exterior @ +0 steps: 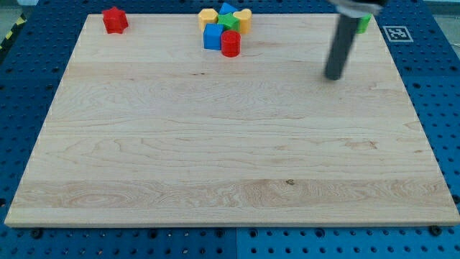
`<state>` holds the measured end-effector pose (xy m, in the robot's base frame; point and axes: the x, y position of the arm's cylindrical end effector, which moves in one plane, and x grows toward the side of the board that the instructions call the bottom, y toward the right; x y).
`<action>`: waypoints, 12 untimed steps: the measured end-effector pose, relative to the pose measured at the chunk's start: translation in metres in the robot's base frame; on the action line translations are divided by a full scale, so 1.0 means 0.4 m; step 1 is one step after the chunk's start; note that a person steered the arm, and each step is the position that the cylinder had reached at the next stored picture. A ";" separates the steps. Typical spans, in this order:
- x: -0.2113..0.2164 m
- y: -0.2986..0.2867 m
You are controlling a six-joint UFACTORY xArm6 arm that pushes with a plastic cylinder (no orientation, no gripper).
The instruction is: Move green circle towards green star
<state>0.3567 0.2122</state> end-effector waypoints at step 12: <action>-0.276 0.030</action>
<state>0.2461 0.2242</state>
